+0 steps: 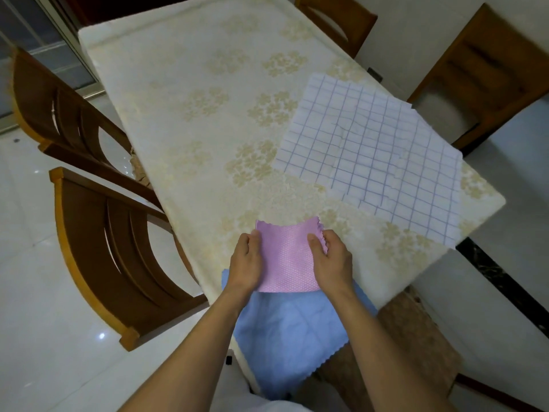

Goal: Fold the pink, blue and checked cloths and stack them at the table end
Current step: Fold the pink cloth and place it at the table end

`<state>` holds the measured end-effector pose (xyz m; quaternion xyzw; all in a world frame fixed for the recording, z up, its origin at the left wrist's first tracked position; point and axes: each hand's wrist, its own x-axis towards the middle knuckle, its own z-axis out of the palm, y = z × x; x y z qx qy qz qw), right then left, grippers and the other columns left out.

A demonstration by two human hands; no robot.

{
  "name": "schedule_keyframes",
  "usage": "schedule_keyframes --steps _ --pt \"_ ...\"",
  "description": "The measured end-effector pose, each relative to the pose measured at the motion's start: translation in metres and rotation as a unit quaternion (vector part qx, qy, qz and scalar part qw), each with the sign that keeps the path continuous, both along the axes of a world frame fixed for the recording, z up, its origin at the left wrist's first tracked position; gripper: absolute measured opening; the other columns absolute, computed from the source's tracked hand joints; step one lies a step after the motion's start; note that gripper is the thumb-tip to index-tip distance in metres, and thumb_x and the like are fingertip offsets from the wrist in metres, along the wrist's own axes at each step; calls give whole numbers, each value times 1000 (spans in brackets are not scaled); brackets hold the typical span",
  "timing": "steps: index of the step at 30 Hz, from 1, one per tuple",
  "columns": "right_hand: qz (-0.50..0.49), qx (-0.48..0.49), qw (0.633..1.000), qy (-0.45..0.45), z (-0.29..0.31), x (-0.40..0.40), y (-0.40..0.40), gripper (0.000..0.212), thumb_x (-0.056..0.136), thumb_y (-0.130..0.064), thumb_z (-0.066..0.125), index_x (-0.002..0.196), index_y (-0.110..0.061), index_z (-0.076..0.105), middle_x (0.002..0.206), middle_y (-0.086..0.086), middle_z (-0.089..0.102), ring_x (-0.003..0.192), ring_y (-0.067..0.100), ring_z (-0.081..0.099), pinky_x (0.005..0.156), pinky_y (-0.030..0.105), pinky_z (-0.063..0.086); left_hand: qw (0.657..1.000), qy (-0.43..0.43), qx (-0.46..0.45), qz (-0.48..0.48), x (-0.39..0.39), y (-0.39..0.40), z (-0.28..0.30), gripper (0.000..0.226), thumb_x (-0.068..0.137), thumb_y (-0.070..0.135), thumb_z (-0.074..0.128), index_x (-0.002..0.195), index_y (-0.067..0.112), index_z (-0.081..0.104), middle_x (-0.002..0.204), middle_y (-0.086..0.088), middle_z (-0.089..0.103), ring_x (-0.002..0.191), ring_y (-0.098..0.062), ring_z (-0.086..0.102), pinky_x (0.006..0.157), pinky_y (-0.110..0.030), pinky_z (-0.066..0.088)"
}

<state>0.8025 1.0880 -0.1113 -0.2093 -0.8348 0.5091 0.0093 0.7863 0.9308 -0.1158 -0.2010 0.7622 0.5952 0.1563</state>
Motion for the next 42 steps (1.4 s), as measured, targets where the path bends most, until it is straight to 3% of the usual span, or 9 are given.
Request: schedule_keyframes --steps 8,14,19,27,32,35,38,40,42 --pt "-4 -15 1000 -1 -9 41 27 33 105 -27 49 81 -6 56 79 14 64 66 10 48 60 28 39 997 65 -48 -1 39 19 -8 31 107 28 31 81 18 44 77 3 45 70 -9 42 71 -27 36" --pt "15 -48 999 -3 -2 69 25 40 105 -25 47 66 -20 44 62 -6 44 54 0 37 51 18 30 989 118 -75 39 87 20 -3 29 107 24 31 84 11 42 71 1 42 60 1 45 60 -18 34" --pt "83 -51 995 -16 -2 87 0 41 105 -25 48 65 -18 38 60 -4 36 51 3 34 50 19 30 984 122 -80 105 131 -2 -2 26 106 29 34 90 11 45 76 0 45 66 0 47 63 -19 36" --pt "205 -72 976 5 6 110 -70 38 103 -25 51 67 -24 39 56 -10 38 52 3 35 51 22 27 964 100 -107 222 197 -58 12 17 104 35 36 97 23 45 88 4 51 78 -3 53 68 -20 43" --pt "270 -74 960 27 13 122 -116 30 104 -25 50 74 -21 49 62 -4 41 54 4 37 52 21 29 944 88 -127 292 225 -91 22 22 103 37 32 105 18 42 88 5 50 73 7 52 58 -5 40" --pt "297 -61 952 38 12 131 -142 28 104 -26 50 80 -12 53 63 -4 42 56 4 39 52 20 30 935 89 -127 319 241 -112 21 23 104 36 31 105 16 42 84 2 49 67 7 50 57 -9 39" --pt "317 -57 946 45 12 141 -169 31 104 -27 49 79 -10 50 63 -2 40 58 6 37 52 20 29 926 83 -109 351 256 -139 19 23 105 36 31 100 17 43 80 0 51 65 -2 49 64 -29 40" --pt "328 -53 942 48 11 150 -189 31 105 -31 47 80 -13 51 66 4 45 60 7 38 54 22 29 923 81 -97 362 266 -158 21 23 106 34 32 99 15 44 77 -1 51 66 -9 48 62 -28 37" --pt "327 -44 942 58 11 160 -211 28 102 -37 45 81 -21 53 69 1 51 63 11 43 57 25 33 923 84 -89 365 275 -180 24 22 106 31 33 99 13 44 75 1 49 61 0 46 55 -17 34"
